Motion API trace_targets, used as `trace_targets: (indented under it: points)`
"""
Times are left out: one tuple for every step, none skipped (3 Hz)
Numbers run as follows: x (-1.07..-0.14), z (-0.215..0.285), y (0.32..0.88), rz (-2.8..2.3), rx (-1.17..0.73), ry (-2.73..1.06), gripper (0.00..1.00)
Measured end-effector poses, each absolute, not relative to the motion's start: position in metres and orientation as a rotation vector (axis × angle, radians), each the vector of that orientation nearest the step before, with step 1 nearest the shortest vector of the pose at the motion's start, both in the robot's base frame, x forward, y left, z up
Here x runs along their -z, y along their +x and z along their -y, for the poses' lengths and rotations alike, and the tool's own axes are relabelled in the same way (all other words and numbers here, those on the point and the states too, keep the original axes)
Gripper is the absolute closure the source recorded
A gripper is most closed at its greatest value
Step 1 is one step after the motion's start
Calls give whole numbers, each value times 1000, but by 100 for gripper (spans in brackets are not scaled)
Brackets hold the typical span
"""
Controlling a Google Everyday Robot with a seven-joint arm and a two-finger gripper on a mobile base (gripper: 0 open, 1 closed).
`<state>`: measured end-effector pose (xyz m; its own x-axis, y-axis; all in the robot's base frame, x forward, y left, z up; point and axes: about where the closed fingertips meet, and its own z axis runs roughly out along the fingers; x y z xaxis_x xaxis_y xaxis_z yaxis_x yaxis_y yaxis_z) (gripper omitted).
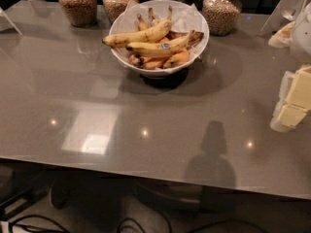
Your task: Pick banana from white bowl
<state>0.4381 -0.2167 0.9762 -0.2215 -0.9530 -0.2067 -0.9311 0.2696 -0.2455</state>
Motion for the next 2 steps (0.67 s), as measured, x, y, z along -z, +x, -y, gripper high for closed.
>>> trace_targets:
  points:
    - [-976,217,438,-2232,98,-1725,0]
    - [-978,214,442,-2202,102,-1714,0]
